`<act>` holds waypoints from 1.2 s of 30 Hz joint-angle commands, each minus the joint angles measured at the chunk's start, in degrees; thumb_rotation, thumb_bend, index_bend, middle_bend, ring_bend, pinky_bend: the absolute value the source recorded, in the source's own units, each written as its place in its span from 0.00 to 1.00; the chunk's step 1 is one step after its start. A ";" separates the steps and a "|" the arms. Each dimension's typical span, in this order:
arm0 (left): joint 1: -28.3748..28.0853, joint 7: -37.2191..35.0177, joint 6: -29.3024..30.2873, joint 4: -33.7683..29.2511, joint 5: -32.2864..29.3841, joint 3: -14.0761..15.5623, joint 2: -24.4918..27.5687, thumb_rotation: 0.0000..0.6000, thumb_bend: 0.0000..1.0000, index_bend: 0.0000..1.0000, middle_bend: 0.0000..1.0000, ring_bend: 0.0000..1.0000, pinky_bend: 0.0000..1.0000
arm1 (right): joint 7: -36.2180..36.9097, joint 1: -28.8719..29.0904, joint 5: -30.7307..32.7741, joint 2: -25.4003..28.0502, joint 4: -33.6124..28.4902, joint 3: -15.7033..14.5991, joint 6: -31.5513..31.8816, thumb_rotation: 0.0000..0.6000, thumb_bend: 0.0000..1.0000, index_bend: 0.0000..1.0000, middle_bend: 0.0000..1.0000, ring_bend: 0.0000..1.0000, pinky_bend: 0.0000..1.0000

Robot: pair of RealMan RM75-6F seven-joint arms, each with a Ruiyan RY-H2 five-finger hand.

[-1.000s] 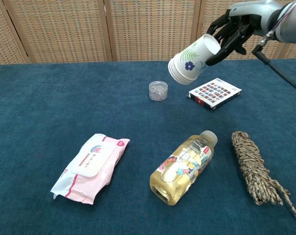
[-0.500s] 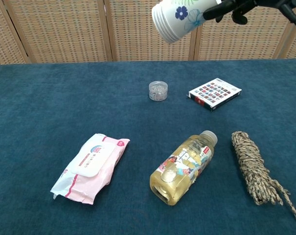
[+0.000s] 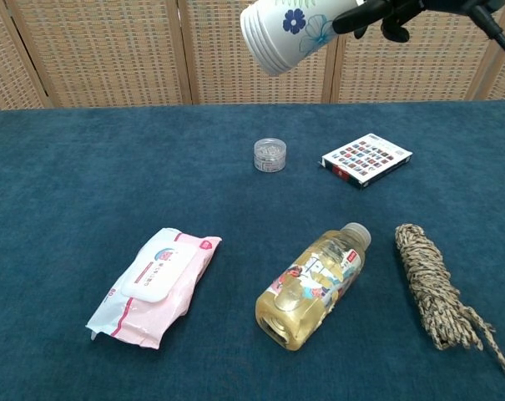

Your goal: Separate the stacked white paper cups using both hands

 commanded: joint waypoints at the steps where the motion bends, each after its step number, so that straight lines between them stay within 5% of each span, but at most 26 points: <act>1: -4.70 -7.20 -4.68 0.20 0.39 -2.43 -3.48 1.00 0.16 0.05 0.00 0.00 0.00 | 0.11 -0.20 -0.22 -0.18 0.00 -0.50 0.23 1.00 0.24 0.77 0.66 0.55 0.80; 18: -12.10 -19.70 -10.81 0.35 -2.83 -5.73 -13.82 1.00 0.16 0.22 0.00 0.00 0.00 | 0.92 -0.75 -1.57 -0.17 -1.10 -2.25 0.65 1.00 0.24 0.77 0.66 0.55 0.80; 25: -13.92 -35.59 -11.81 1.44 2.12 -5.24 -15.91 1.00 0.16 0.31 0.00 0.00 0.00 | 1.65 -1.00 -2.16 -0.70 -0.27 -3.17 0.16 1.00 0.24 0.77 0.66 0.55 0.80; 36: -17.00 -43.44 -11.04 6.68 4.75 -4.96 -20.06 1.00 0.16 0.42 0.00 0.00 0.00 | 2.85 -1.16 -2.99 -1.43 1.06 -3.81 -0.45 1.00 0.24 0.77 0.66 0.56 0.80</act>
